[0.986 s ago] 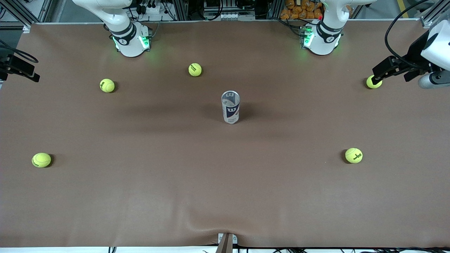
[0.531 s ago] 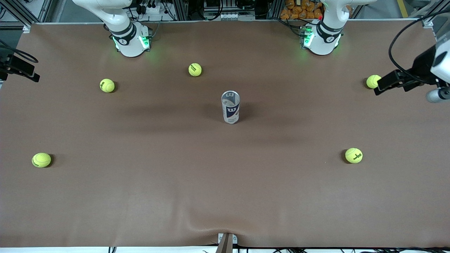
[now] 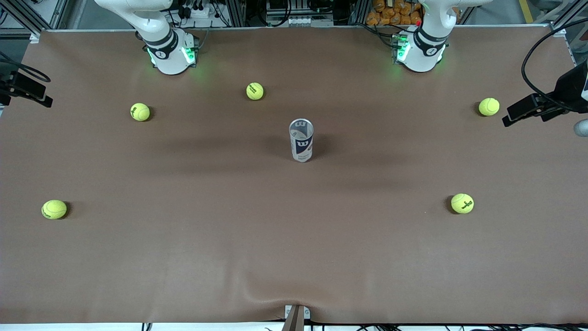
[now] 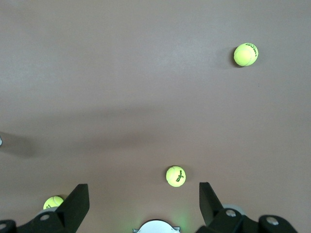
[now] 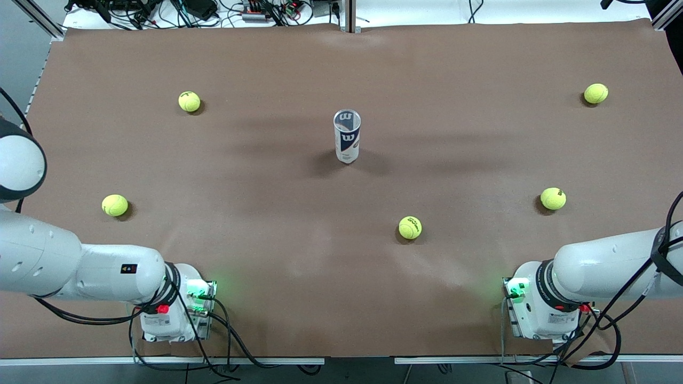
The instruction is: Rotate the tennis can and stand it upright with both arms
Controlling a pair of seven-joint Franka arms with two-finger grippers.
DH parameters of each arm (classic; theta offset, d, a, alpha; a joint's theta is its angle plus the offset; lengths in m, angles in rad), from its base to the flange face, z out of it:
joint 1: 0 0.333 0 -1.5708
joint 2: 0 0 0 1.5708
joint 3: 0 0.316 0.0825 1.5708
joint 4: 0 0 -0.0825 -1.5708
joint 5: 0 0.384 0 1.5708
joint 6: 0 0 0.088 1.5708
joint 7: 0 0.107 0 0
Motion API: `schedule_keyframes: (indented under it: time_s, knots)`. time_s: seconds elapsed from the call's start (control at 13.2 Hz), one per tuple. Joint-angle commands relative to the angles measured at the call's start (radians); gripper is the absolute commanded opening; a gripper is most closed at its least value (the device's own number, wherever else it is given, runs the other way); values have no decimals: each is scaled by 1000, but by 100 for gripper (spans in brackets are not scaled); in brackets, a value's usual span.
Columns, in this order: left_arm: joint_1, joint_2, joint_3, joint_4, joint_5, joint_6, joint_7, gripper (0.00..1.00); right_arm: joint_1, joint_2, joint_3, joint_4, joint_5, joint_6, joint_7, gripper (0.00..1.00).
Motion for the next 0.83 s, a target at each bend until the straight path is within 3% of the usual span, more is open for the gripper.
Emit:
schedule_keyframes:
  time_s: [0.0,0.76]
  knots:
    - [-1,-15,-7,-15,22,11,27,100,-19,2,13,13,9,-7,-14,100]
    - [-1,-12,-8,-12,24,8,48,100,-22,2,13,13,9,-12,-14,100]
